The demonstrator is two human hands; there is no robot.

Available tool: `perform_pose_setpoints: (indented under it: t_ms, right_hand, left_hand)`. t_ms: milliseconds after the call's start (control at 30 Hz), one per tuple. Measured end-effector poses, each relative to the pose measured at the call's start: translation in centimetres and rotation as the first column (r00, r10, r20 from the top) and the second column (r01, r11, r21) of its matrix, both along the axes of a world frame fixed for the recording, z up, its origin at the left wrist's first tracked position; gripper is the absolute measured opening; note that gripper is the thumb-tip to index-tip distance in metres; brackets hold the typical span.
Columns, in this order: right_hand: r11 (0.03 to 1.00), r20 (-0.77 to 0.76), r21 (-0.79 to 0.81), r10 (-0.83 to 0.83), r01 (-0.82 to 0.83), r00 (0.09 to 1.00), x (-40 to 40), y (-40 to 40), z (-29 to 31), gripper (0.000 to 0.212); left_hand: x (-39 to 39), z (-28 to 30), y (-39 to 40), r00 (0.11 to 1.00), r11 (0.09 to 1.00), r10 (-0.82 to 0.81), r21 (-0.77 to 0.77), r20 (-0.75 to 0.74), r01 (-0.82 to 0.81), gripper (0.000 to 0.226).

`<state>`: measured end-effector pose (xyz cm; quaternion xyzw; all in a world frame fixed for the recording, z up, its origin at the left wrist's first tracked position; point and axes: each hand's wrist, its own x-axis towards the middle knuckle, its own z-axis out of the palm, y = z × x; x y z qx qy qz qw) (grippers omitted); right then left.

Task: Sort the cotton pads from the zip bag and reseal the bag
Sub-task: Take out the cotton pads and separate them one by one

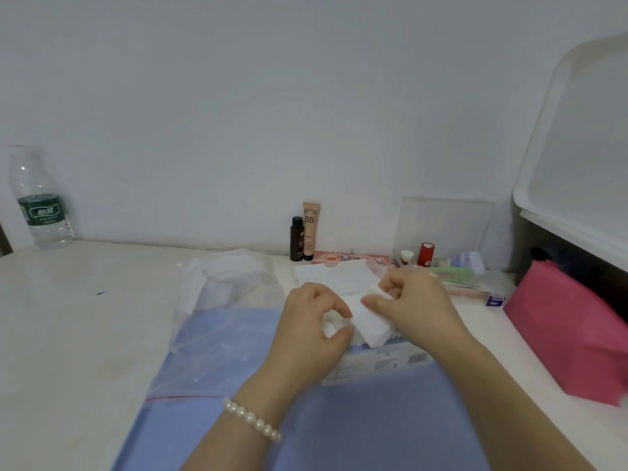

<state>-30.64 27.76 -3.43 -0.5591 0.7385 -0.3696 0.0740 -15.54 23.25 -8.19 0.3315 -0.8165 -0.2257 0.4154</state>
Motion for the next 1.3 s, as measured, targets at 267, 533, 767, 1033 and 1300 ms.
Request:
perform_pose_setpoints:
  t_ms: [267, 533, 767, 1033, 1300]
  right_hand:
    - [0.973, 0.002, 0.206, 0.102, -0.100, 0.995, 0.1, -0.3, -0.4, 0.020]
    - [0.949, -0.294, 0.286, -0.042, 0.129, 0.955, 1.7, -0.5, -1.2, 0.017]
    - [0.921, -0.165, 0.388, 0.028, 0.039, 0.986, 2.3, -0.7, -2.0, 0.035]
    - [0.865, -0.057, 0.501, 0.071, -0.033, 0.996, 1.5, -1.0, -2.2, 0.052]
    - [0.890, -0.015, 0.457, 0.009, -0.001, 1.000, 1.3, -0.6, -1.1, 0.031]
  left_hand:
    - [-0.1, -0.5, -0.1, 0.975, 0.998, 0.020, -0.059, 0.222, -0.007, 0.027]
    - [-0.1, -0.6, -0.3, 0.976, 0.998, 0.070, -0.005, 0.207, -0.070, 0.027]
    - [0.3, -0.3, -0.5, 0.979, 0.998, 0.055, 0.032, 0.198, -0.063, 0.035]
    - [0.6, 0.3, -0.4, 0.981, 0.993, 0.037, 0.105, 0.190, -0.058, 0.039]
    - [1.6, 1.2, -0.4, 0.986, 0.960, -0.007, 0.277, 0.164, -0.039, 0.042]
